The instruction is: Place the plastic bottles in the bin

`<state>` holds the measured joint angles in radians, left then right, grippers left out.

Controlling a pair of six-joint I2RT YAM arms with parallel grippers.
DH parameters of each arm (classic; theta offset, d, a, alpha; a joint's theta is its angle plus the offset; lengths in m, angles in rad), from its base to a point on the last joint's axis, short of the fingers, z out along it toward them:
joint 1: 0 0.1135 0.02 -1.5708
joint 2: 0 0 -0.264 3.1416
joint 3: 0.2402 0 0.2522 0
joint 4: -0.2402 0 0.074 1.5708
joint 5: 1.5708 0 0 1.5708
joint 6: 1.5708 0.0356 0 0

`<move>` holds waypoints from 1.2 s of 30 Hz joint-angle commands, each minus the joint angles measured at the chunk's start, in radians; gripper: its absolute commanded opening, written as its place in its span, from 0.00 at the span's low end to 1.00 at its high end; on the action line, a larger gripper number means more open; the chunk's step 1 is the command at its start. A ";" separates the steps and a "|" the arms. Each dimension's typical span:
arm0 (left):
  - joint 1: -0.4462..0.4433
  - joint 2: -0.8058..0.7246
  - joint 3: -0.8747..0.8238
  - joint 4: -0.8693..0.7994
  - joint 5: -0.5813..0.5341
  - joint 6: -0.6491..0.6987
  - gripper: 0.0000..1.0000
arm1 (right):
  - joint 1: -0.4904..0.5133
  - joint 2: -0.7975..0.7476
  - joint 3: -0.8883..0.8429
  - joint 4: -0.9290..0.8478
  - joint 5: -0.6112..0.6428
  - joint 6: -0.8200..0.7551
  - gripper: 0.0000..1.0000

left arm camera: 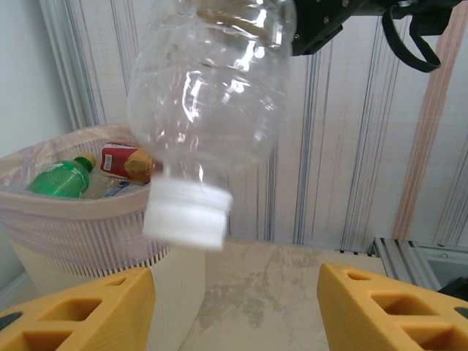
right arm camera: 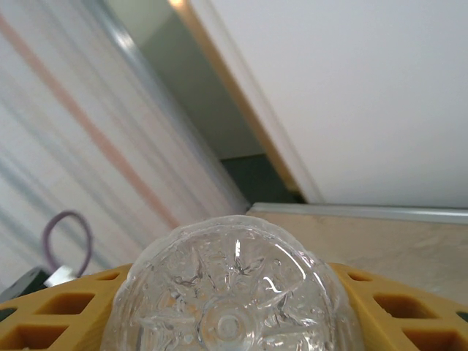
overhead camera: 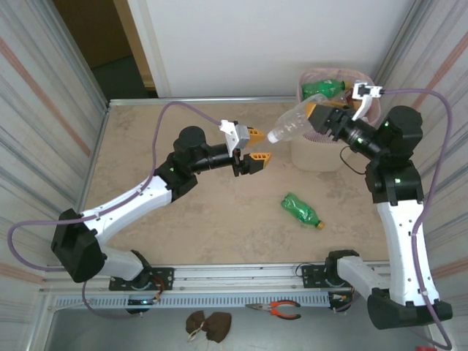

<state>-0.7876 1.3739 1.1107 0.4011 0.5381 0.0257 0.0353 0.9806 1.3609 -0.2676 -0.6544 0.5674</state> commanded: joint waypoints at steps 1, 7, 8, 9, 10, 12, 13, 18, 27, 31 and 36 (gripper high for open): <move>-0.009 -0.046 -0.017 0.017 -0.019 0.017 0.62 | -0.104 0.038 0.055 -0.018 -0.029 0.008 0.57; -0.007 -0.071 -0.039 0.007 -0.031 0.024 0.63 | -0.274 0.174 0.205 -0.165 -0.033 -0.087 0.55; -0.007 -0.076 -0.044 0.008 -0.034 0.025 0.63 | -0.284 0.202 0.242 -0.208 0.004 -0.125 0.55; -0.007 -0.079 -0.048 0.007 -0.038 0.026 0.63 | -0.288 0.225 0.275 -0.256 0.039 -0.160 0.54; -0.007 -0.083 -0.053 0.006 -0.041 0.027 0.63 | -0.294 0.252 0.309 -0.296 0.072 -0.198 0.54; -0.007 -0.090 -0.059 0.006 -0.045 0.028 0.63 | -0.304 0.300 0.372 -0.358 0.128 -0.250 0.54; -0.006 -0.094 -0.062 0.006 -0.047 0.030 0.63 | -0.305 0.328 0.409 -0.398 0.165 -0.281 0.54; 0.001 -0.100 -0.073 0.005 -0.043 0.033 0.64 | -0.303 0.436 0.545 -0.532 0.307 -0.392 0.53; 0.023 -0.106 -0.089 0.004 -0.022 0.033 0.64 | -0.236 0.568 0.630 -0.656 0.537 -0.546 0.53; 0.036 -0.123 -0.106 0.007 -0.022 0.031 0.64 | -0.202 0.634 0.669 -0.712 0.624 -0.595 0.53; 0.048 -0.134 -0.119 0.011 -0.023 0.024 0.64 | -0.196 0.695 0.678 -0.727 0.621 -0.601 0.53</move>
<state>-0.7460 1.2678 1.0027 0.3946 0.5041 0.0406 -0.1627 1.6527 2.0029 -0.9543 -0.0723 0.0063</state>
